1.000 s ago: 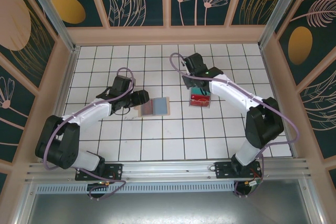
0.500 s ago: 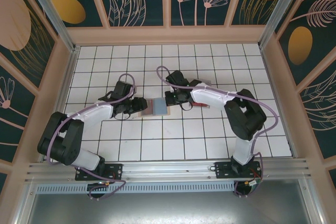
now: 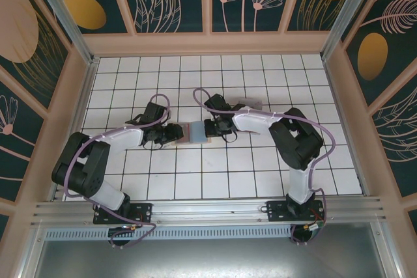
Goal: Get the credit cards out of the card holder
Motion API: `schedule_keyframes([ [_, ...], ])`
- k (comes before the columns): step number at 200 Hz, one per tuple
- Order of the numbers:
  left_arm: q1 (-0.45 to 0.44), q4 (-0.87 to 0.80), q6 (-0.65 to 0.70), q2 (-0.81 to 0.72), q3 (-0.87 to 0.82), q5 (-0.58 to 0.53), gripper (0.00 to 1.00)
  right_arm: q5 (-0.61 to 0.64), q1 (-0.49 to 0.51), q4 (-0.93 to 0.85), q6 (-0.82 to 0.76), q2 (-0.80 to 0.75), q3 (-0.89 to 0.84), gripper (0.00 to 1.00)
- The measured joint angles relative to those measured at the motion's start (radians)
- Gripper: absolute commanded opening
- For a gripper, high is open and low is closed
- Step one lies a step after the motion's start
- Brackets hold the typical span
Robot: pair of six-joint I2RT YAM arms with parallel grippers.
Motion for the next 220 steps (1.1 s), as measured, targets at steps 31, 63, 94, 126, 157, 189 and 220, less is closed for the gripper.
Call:
schedule_keyframes([
  [31,0.000,0.021,0.000,0.015,0.000,0.018,0.43,0.000,0.003,0.005,0.000,0.011,0.000,0.00],
  [63,0.000,0.045,0.000,0.029,0.000,0.034,0.43,0.006,0.006,0.006,0.003,0.012,0.000,0.00],
  [94,0.000,0.068,-0.002,0.039,0.000,0.058,0.53,0.007,0.007,0.006,0.004,0.014,0.001,0.00],
  [126,0.000,0.088,-0.007,0.039,0.000,0.085,0.59,0.007,0.007,0.006,0.004,0.014,0.002,0.00],
  [157,-0.001,0.106,-0.007,0.039,0.000,0.103,0.62,0.007,0.007,0.006,0.004,0.016,0.003,0.00],
  [189,-0.003,0.116,-0.009,0.034,0.000,0.123,0.79,0.007,0.007,0.006,0.004,0.019,0.007,0.00],
  [220,-0.023,0.131,-0.009,0.023,0.000,0.144,0.77,0.007,0.008,0.007,0.008,0.020,0.010,0.00],
])
